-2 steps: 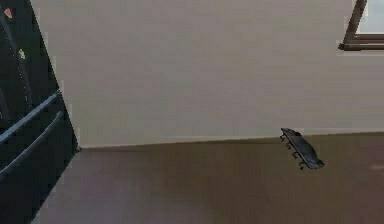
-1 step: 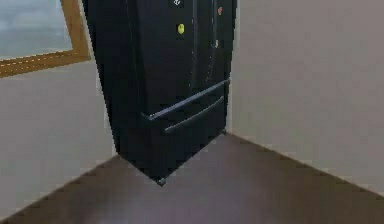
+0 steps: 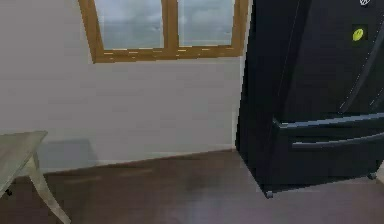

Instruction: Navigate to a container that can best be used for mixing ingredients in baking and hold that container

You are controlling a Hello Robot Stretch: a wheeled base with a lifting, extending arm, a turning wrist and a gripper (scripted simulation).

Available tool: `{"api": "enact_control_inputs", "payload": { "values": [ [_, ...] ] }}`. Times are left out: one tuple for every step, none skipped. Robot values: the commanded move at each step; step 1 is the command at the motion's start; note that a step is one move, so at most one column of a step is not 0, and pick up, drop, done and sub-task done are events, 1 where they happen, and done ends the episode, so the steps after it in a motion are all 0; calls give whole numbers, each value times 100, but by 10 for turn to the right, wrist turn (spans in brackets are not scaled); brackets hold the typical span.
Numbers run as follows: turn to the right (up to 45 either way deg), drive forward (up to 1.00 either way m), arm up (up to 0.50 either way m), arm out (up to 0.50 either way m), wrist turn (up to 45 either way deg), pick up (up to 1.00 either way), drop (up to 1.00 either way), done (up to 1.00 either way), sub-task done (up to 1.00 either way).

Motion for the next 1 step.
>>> {"api": "enact_control_inputs", "payload": {
  "values": [
    [0,35,0,0,0,0,0,0,0]
  ]
}}
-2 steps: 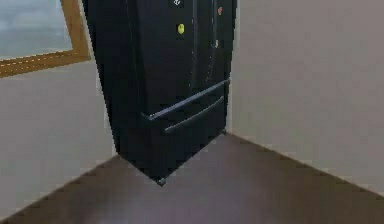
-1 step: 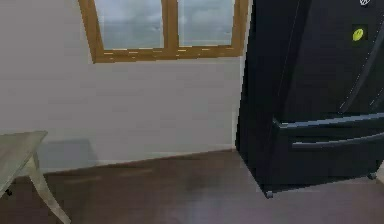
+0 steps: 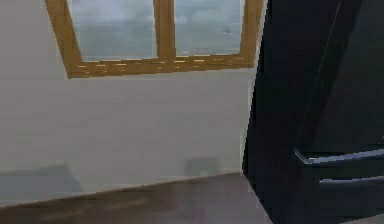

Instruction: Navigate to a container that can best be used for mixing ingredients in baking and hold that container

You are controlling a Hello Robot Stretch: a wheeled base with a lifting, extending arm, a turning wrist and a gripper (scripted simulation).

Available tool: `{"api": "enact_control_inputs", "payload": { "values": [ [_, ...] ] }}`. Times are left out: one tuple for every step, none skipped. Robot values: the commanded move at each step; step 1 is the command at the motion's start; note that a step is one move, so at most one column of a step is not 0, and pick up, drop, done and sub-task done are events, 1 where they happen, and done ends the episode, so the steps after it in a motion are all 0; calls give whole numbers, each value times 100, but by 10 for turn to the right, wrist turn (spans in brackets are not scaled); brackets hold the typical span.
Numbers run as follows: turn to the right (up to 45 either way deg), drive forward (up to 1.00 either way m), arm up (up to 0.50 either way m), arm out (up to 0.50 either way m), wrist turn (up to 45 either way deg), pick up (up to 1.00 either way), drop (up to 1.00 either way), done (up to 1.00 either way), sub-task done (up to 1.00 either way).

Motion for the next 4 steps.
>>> {"api": "enact_control_inputs", "payload": {
  "values": [
    [-450,0,0,0,0,0,0,0,0],
    [-450,0,0,0,0,0,0,0,0],
    [-450,0,0,0,0,0,0,0,0],
    [-180,0,0,0,0,0,0,0,0]
  ]
}}
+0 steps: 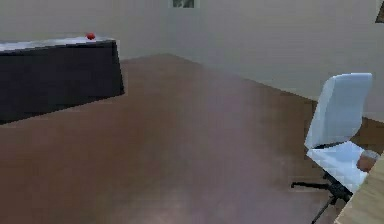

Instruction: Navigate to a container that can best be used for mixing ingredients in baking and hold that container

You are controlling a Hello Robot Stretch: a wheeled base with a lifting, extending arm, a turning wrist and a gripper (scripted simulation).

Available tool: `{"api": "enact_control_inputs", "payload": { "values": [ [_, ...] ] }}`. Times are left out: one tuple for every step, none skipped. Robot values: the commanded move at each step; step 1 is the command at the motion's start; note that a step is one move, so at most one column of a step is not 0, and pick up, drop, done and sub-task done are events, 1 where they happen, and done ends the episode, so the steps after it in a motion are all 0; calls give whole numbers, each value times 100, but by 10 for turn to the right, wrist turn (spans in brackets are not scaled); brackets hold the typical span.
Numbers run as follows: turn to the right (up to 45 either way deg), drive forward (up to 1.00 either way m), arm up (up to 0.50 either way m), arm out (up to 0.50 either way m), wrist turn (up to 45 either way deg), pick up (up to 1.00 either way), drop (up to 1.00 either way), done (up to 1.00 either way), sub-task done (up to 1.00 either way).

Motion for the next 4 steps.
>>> {"api": "enact_control_inputs", "payload": {
  "values": [
    [450,0,0,0,0,0,0,0,0],
    [450,0,0,0,0,0,0,0,0],
    [270,0,0,0,0,0,0,0,0],
    [0,100,0,0,0,0,0,0,0]
  ]
}}
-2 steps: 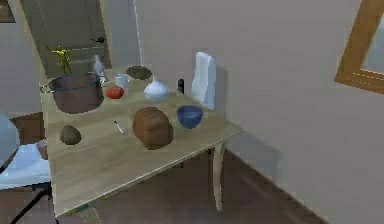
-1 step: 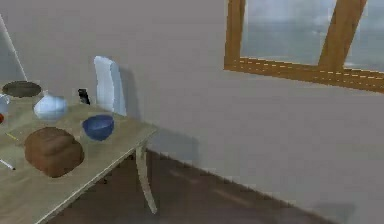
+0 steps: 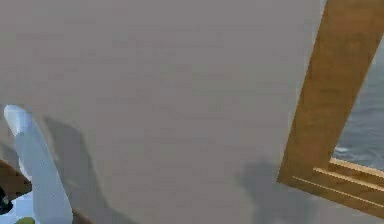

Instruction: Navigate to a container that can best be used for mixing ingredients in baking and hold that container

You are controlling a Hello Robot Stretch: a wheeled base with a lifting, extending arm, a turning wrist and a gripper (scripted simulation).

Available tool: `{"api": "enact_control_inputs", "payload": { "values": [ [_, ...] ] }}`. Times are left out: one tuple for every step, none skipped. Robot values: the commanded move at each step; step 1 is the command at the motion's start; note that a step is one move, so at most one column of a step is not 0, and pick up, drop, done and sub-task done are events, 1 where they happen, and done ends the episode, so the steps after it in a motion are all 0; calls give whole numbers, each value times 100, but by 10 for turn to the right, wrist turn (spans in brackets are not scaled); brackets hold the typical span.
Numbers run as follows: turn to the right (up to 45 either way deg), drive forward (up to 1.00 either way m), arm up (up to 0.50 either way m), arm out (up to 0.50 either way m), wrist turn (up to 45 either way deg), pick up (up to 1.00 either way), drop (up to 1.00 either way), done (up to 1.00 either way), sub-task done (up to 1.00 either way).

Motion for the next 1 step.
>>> {"api": "enact_control_inputs", "payload": {
  "values": [
    [-450,0,0,0,0,0,0,0,0]
  ]
}}
